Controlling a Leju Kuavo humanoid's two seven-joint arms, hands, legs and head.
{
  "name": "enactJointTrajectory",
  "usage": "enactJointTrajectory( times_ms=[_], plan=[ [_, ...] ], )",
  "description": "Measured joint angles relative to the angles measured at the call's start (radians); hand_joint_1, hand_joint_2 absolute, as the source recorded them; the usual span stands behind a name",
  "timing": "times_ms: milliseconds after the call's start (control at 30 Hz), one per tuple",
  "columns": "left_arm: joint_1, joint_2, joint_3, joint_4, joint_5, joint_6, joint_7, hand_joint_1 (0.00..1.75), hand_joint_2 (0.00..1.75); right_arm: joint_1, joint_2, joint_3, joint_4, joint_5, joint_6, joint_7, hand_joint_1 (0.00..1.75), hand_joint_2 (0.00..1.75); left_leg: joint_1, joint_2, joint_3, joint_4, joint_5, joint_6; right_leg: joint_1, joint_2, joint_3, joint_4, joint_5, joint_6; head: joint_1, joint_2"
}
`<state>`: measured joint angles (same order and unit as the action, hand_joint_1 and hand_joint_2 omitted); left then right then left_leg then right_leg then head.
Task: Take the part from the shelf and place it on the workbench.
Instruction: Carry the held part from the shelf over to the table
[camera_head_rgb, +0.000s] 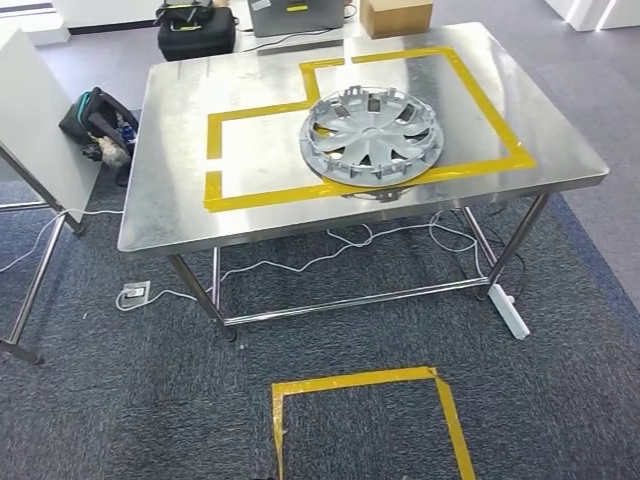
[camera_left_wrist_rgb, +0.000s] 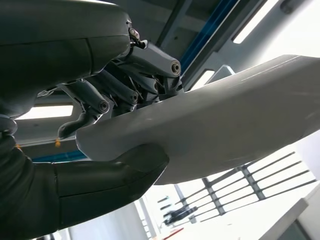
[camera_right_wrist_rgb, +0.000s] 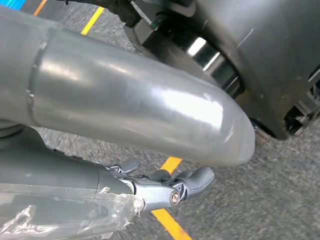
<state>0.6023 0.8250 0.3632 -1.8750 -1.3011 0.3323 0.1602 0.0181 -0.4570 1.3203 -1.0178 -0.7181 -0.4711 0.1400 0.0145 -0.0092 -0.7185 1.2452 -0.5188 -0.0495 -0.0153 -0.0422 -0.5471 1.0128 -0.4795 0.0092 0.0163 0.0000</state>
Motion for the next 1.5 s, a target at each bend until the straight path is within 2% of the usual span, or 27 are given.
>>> enactJointTrajectory(
  times_ms=[67, 100, 133, 167, 267, 333, 400, 600, 700, 767, 833, 900, 933, 967, 1033, 1067, 1100, 1133, 1233, 1267, 1300, 1333, 1400, 1433, 1467, 1500],
  plan=[
    [0.0, 0.001, 0.001, 0.0, 0.0, 0.0, 0.0, 1.75, 1.75, -0.003, 0.0, 0.0, 0.0, 0.001, -0.001, 0.0, 0.0, 0.0, -0.001, 0.007, 0.076, -0.133, 0.064, 0.005, 0.001, -0.015, 0.005, 0.0, -0.004, 0.005, 0.0, 0.0],
    [-0.001, 0.001, 0.001, 0.0, 0.0, 0.0, 0.0, 1.75, 1.75, -0.005, 0.0, -0.001, 0.0, 0.001, -0.002, 0.0, 0.0, 0.0, -0.003, 0.012, 0.115, -0.2, 0.083, 0.009, 0.003, -0.022, 0.005, 0.001, -0.006, 0.01, 0.0, 0.0],
    [0.0, 0.001, 0.002, 0.0, 0.0, 0.0, 0.0, 1.75, 1.75, -0.006, 0.0, -0.002, 0.0, 0.002, -0.003, 0.0, 0.0, 0.0, -0.004, 0.017, 0.141, -0.245, 0.093, 0.01, 0.006, -0.027, 0.004, 0.002, -0.01, 0.012, 0.001, 0.0],
    [0.001, 0.0, 0.002, 0.0, 0.0, 0.001, 0.0, 1.75, 1.75, -0.007, 0.0, -0.003, 0.0, 0.002, -0.004, 0.0, 0.0, 0.0, -0.005, 0.021, 0.155, -0.269, 0.094, 0.008, 0.009, -0.03, 0.002, 0.003, -0.014, 0.008, 0.001, 0.0],
    [0.003, -0.001, 0.001, 0.0, 0.0, 0.002, 0.0, 1.75, 1.75, -0.007, 0.0, -0.006, 0.0, 0.003, -0.004, 0.0, 0.0, 0.0, -0.005, 0.02, 0.158, -0.275, 0.092, 0.003, 0.012, -0.031, 0.005, -0.006, -0.012, 0.003, 0.002, 0.0],
    [0.003, -0.001, 0.001, 0.0, 0.0, 0.002, 0.0, 1.75, 1.75, -0.006, 0.0, -0.007, 0.0, 0.003, -0.004, 0.0, 0.0, 0.0, -0.006, 0.02, 0.158, -0.275, 0.092, 0.008, 0.012, -0.03, 0.01, -0.016, -0.004, 0.015, 0.002, 0.0],
    [0.003, -0.002, 0.001, 0.0, 0.0, 0.003, 0.0, 1.75, 1.75, -0.005, 0.0, -0.008, 0.0, 0.004, -0.004, 0.0, 0.0, 0.0, -0.006, 0.021, 0.158, -0.275, 0.091, 0.012, 0.011, -0.028, 0.014, -0.023, 0.0, 0.021, 0.002, 0.0],
    [0.0, -0.003, 0.001, 0.0, 0.0, 0.003, 0.0, 1.75, 1.75, -0.004, 0.0, -0.008, 0.0, 0.022, -0.004, 0.001, 0.0, 0.0, -0.016, 0.023, 0.158, -0.273, 0.087, 0.034, 0.001, -0.026, 0.026, -0.033, 0.008, 0.041, 0.002, 0.0],
    [-0.001, -0.003, 0.002, 0.0, 0.004, 0.001, 0.0, 1.75, 1.75, -0.004, 0.0, -0.012, 0.0, 0.026, -0.005, 0.001, 0.0, 0.0, -0.019, 0.022, 0.161, -0.284, 0.088, 0.051, -0.004, -0.027, 0.029, -0.04, 0.009, 0.051, 0.001, 0.0],
    [-0.002, -0.003, 0.004, 0.0, 0.012, -0.004, 0.0, 1.75, 1.75, -0.003, 0.0, -0.017, 0.0, 0.025, -0.008, 0.001, 0.0, 0.0, -0.013, 0.02, 0.173, -0.304, 0.098, 0.062, -0.003, -0.006, 0.018, -0.019, -0.007, 0.055, 0.002, 0.0],
    [-0.004, -0.004, 0.003, 0.0, 0.024, -0.013, -0.004, 1.75, 1.75, 0.0, 0.0, -0.021, 0.0, 0.02, -0.011, 0.0, 0.0, 0.0, -0.01, 0.019, 0.181, -0.314, 0.102, 0.066, -0.003, 0.028, -0.034, 0.09, -0.063, 0.054, 0.005, 0.0],
    [-0.004, -0.005, 0.0, 0.0, 0.042, -0.019, -0.013, 1.75, 1.75, 0.004, 0.0, -0.024, 0.0, 0.015, -0.011, 0.0, 0.0, 0.0, -0.009, 0.015, 0.182, -0.313, 0.101, 0.066, -0.003, 0.041, -0.109, 0.231, -0.116, 0.055, 0.006, 0.0],
    [-0.003, -0.006, -0.001, 0.0, 0.052, -0.019, -0.02, 1.75, 1.75, 0.007, 0.0, -0.025, 0.0, 0.014, -0.01, 0.0, 0.0, 0.0, -0.008, 0.012, 0.183, -0.312, 0.099, 0.064, -0.003, 0.042, -0.128, 0.26, -0.115, 0.056, 0.006, 0.0],
    [-0.003, -0.007, -0.001, 0.0, 0.062, -0.016, -0.027, 1.75, 1.75, 0.009, 0.0, -0.026, 0.0, 0.013, -0.009, 0.0, 0.0, 0.0, -0.005, 0.009, 0.185, -0.31, 0.097, 0.061, -0.005, 0.042, -0.127, 0.249, -0.095, 0.058, 0.006, 0.0],
    [-0.002, -0.007, -0.002, 0.0, 0.086, -0.007, -0.046, 1.75, 1.75, 0.011, 0.0, -0.028, 0.0, 0.011, -0.005, 0.0, 0.0, 0.0, 0.003, 0.002, 0.19, -0.302, 0.088, 0.047, -0.01, 0.043, -0.068, 0.12, -0.021, 0.066, 0.006, 0.0],
    [-0.001, -0.005, -0.001, 0.0, 0.102, -0.002, -0.058, 1.75, 1.75, 0.011, 0.002, -0.029, 0.0, 0.01, -0.002, 0.0, 0.0, 0.0, 0.004, -0.001, 0.191, -0.296, 0.083, 0.038, -0.012, 0.047, -0.037, 0.057, 0.002, 0.068, 0.007, 0.0],
    [0.002, -0.002, 0.001, 0.0, 0.123, 0.004, -0.074, 1.75, 1.75, 0.01, 0.004, -0.031, 0.0, 0.01, 0.001, -0.001, 0.0, 0.0, 0.005, -0.004, 0.189, -0.288, 0.078, 0.03, -0.012, 0.05, -0.014, 0.014, 0.014, 0.064, 0.007, 0.0],
    [0.005, 0.002, 0.002, 0.0, 0.146, 0.011, -0.092, 1.75, 1.75, 0.01, 0.005, -0.033, 0.001, 0.01, 0.003, -0.002, 0.0, 0.0, 0.004, -0.006, 0.187, -0.283, 0.075, 0.023, -0.012, 0.053, -0.005, -0.002, 0.012, 0.058, 0.007, 0.0],
    [0.013, 0.013, 0.005, 0.0, 0.222, 0.034, -0.156, 1.75, 1.75, 0.009, 0.007, -0.038, 0.002, 0.012, 0.01, -0.006, 0.0, 0.0, 0.006, -0.009, 0.182, -0.277, 0.074, 0.013, -0.009, 0.053, -0.009, 0.009, 0.008, 0.031, 0.006, 0.0],
    [0.017, 0.016, 0.005, -0.001, 0.247, 0.041, -0.182, 1.75, 1.75, 0.009, 0.007, -0.04, 0.002, 0.014, 0.013, -0.007, 0.0, 0.0, 0.008, -0.007, 0.177, -0.264, 0.063, 0.01, -0.009, 0.052, -0.009, 0.01, 0.008, 0.024, 0.005, 0.0],
    [0.021, 0.02, 0.005, -0.003, 0.269, 0.05, -0.206, 1.75, 1.75, 0.009, 0.007, -0.041, 0.002, 0.016, 0.017, -0.009, 0.0, 0.0, 0.008, -0.005, 0.161, -0.23, 0.042, 0.007, -0.01, 0.051, -0.009, 0.01, 0.009, 0.017, 0.004, 0.0],
    [0.024, 0.024, 0.005, -0.005, 0.288, 0.061, -0.228, 1.75, 1.75, 0.009, 0.007, -0.042, 0.002, 0.018, 0.02, -0.011, 0.0, 0.0, 0.008, -0.003, 0.134, -0.173, 0.011, 0.004, -0.01, 0.05, -0.01, 0.009, 0.009, 0.013, 0.003, 0.0],
    [0.031, 0.028, 0.005, -0.009, 0.307, 0.079, -0.256, 1.75, 1.75, 0.009, 0.007, -0.043, 0.002, 0.021, 0.025, -0.014, 0.0, 0.0, 0.007, -0.002, 0.059, -0.028, -0.051, 0.002, -0.009, 0.048, -0.013, 0.009, 0.009, 0.009, 0.002, 0.0],
    [0.035, 0.028, 0.005, -0.01, 0.31, 0.083, -0.262, 1.75, 1.75, 0.009, 0.007, -0.043, 0.003, 0.021, 0.027, -0.015, 0.0, 0.0, 0.007, -0.002, 0.032, 0.021, -0.062, 0.002, -0.009, 0.048, -0.013, 0.009, 0.008, 0.008, 0.002, 0.0],
    [0.039, 0.028, 0.005, -0.011, 0.311, 0.085, -0.266, 1.75, 1.75, 0.009, 0.007, -0.044, 0.004, 0.021, 0.028, -0.016, 0.0, 0.0, 0.007, -0.002, 0.022, 0.032, -0.053, 0.004, -0.008, 0.047, -0.013, 0.009, 0.008, 0.007, 0.002, 0.0],
    [0.042, 0.028, 0.005, -0.012, 0.311, 0.086, -0.269, 1.75, 1.75, 0.009, 0.007, -0.044, 0.004, 0.022, 0.029, -0.017, 0.0, 0.0, 0.007, -0.002, 0.034, 0.002, -0.024, 0.007, -0.008, 0.047, -0.011, 0.009, 0.007, 0.007, 0.002, 0.0]
  ],
)
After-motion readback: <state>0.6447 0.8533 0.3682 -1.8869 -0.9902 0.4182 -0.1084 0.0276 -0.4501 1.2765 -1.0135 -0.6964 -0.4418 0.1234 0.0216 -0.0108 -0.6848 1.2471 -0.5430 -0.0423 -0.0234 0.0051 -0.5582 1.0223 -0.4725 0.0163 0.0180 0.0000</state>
